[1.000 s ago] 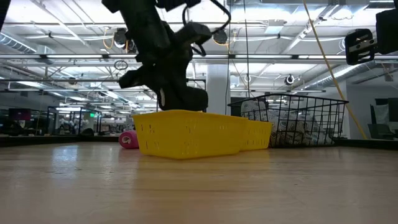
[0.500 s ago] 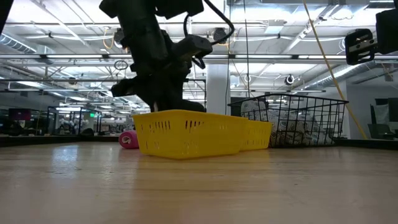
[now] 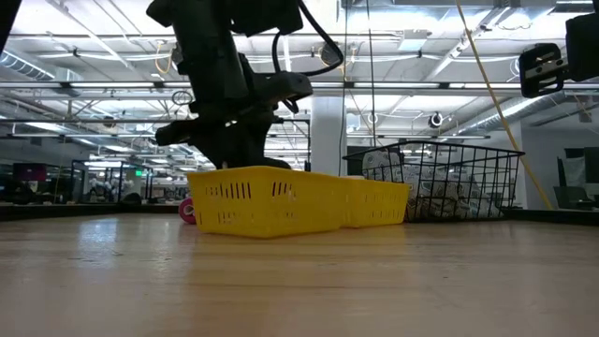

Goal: Pick & place medical supplies in basket/bin
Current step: Put the black bandage into the bottom yellow basket

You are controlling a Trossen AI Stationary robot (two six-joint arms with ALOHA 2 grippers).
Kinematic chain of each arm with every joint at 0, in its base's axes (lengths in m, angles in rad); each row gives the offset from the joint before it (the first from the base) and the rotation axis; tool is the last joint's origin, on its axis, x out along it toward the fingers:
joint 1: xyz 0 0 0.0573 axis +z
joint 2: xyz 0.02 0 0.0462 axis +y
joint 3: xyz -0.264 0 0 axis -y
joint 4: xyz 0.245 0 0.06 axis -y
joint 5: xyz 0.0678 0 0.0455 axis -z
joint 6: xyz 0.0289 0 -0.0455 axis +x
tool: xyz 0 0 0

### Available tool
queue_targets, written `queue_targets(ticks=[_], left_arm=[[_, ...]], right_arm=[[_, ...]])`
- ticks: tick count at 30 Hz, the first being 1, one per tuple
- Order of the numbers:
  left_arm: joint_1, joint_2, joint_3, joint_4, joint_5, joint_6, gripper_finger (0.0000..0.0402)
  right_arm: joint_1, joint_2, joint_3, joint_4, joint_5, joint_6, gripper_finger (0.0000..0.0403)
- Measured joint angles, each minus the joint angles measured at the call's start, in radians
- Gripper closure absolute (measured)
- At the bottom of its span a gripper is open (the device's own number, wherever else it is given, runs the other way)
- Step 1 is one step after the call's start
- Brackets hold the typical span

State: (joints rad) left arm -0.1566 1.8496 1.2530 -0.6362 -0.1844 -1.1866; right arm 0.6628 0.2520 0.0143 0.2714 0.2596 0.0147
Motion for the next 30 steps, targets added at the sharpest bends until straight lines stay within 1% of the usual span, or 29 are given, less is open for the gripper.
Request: queue_targets(ticks=[8, 16, 22, 30], left_arm=[[0.002, 0.000, 0.000, 0.000, -0.004, 0.082, 0.0316], [0.006, 0.012, 0.000, 0.008, -0.020, 0.087, 0.0316], [0.010, 0.065, -0.001, 0.011, 0.002, 0.116, 0.0316], [0.015, 0.075, -0.001, 0.020, 0.016, 0.113, 0.0316]], right_arm=[[0.000, 0.000, 0.000, 0.000, 0.000, 0.000, 0.0403], [0.000, 0.000, 0.000, 0.000, 0.000, 0.000, 0.0403], [0.000, -0.001, 0.000, 0.001, 0.000, 0.000, 0.0403], [0.000, 0.000, 0.000, 0.000, 0.000, 0.000, 0.0403]])
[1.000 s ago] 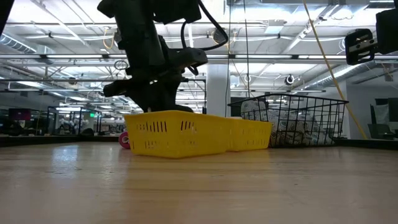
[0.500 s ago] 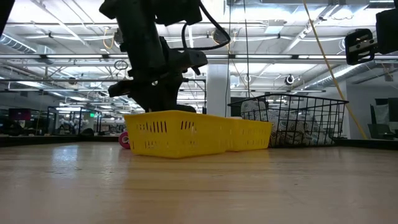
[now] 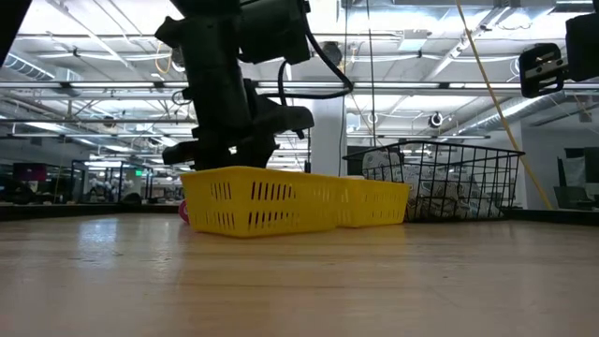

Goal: Pick & place medical supplies in basket/bin
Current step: Put the black bandage into the bottom yellow basket, then put the pink bandage into the bottom yellow basket

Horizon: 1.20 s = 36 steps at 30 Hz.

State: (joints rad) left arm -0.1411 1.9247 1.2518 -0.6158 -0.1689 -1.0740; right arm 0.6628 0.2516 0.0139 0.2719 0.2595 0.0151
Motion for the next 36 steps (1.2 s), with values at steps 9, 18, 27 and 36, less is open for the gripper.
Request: queue_targets(ticks=[9, 18, 27, 36], left_arm=[[0.004, 0.000, 0.000, 0.008, 0.014, -0.009, 0.0261], [0.022, -0.021, 0.000, 0.018, 0.020, -0.008, 0.0197], [0.049, -0.125, 0.000, 0.010, 0.034, 0.055, 0.0193], [0.090, -0.305, 0.000, -0.142, -0.082, 0.131, 0.0192]], right_arm=[[0.000, 0.000, 0.000, 0.000, 0.000, 0.000, 0.0403], [0.000, 0.000, 0.000, 0.000, 0.000, 0.000, 0.0403], [0.000, 0.000, 0.000, 0.000, 0.000, 0.000, 0.0403], [0.000, 0.000, 0.000, 0.000, 0.000, 0.000, 0.0403]])
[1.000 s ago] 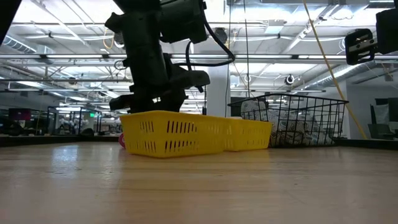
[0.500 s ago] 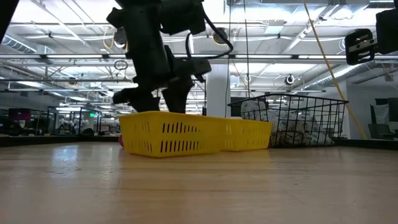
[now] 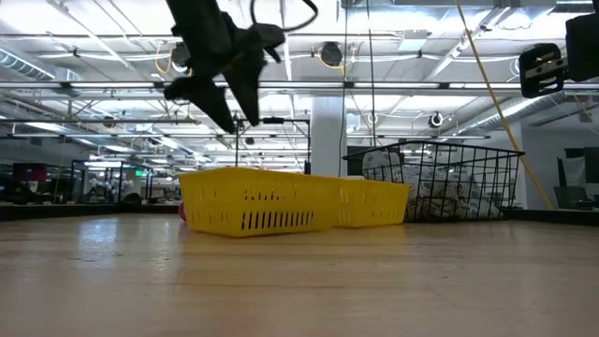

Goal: Pick & place medical supplies in basket/bin
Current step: Put the pink bandage into the bottom yellow basket

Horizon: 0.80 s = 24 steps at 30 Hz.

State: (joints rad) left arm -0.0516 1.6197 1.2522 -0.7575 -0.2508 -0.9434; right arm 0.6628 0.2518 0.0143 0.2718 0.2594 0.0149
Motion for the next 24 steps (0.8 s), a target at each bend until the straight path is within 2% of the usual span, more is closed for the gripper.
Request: queue_targets(ticks=[4, 6, 10, 15, 24], left_arm=[[0.018, -0.062, 0.001, -0.111, -0.116, 0.019, 0.0192], [0.051, -0.076, 0.000, -0.144, -0.117, 0.032, 0.0192], [0.137, -0.063, -0.004, -0.121, -0.076, 0.049, 0.0192], [0.215, 0.024, -0.041, -0.087, -0.005, 0.060, 0.0192], [0.268, 0.171, -0.089, -0.026, 0.098, 0.070, 0.0166]], right_arm=[[0.000, 0.000, 0.000, 0.000, 0.000, 0.000, 0.0403], [0.000, 0.000, 0.000, 0.000, 0.000, 0.000, 0.0403], [0.000, 0.000, 0.000, 0.000, 0.000, 0.000, 0.0403], [0.000, 0.000, 0.000, 0.000, 0.000, 0.000, 0.0403], [0.000, 0.000, 0.000, 0.000, 0.000, 0.000, 0.0403]])
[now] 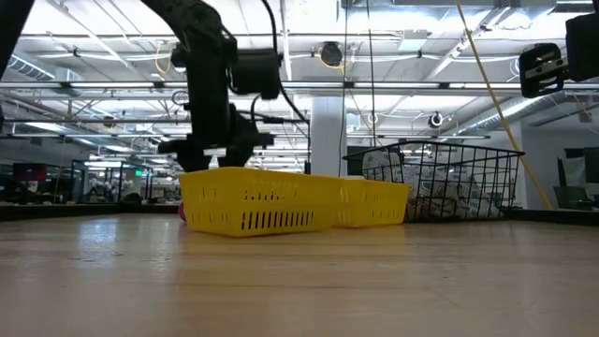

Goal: Pick & place medical supplies in basket/bin
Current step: Put the pink bandage into the bottom yellow basket

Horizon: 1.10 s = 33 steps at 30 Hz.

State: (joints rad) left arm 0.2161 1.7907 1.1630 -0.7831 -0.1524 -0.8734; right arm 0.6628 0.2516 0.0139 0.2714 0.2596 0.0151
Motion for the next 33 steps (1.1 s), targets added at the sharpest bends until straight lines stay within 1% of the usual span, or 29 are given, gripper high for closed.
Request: queue_targets(ticks=[5, 8, 12, 17, 25, 29, 33], left_arm=[[0.009, 0.058, -0.011, -0.009, 0.002, -0.024, 0.0147], [0.004, 0.075, -0.012, 0.013, 0.026, -0.026, 0.0138], [0.004, 0.083, -0.010, 0.020, 0.032, -0.019, 0.0138], [0.003, 0.081, -0.010, 0.017, 0.028, -0.011, 0.0160], [0.003, 0.056, -0.010, -0.021, 0.022, 0.015, 0.0219], [0.003, 0.016, -0.010, -0.038, 0.023, 0.015, 0.0243], [-0.007, -0.048, -0.010, -0.032, 0.023, 0.008, 0.0249]], right_arm=[[0.000, 0.000, 0.000, 0.000, 0.000, 0.000, 0.0403], [0.000, 0.000, 0.000, 0.000, 0.000, 0.000, 0.0403], [0.000, 0.000, 0.000, 0.000, 0.000, 0.000, 0.0403], [0.000, 0.000, 0.000, 0.000, 0.000, 0.000, 0.0403], [0.000, 0.000, 0.000, 0.000, 0.000, 0.000, 0.0403], [0.000, 0.000, 0.000, 0.000, 0.000, 0.000, 0.0403], [0.000, 0.000, 0.000, 0.000, 0.000, 0.000, 0.0403]])
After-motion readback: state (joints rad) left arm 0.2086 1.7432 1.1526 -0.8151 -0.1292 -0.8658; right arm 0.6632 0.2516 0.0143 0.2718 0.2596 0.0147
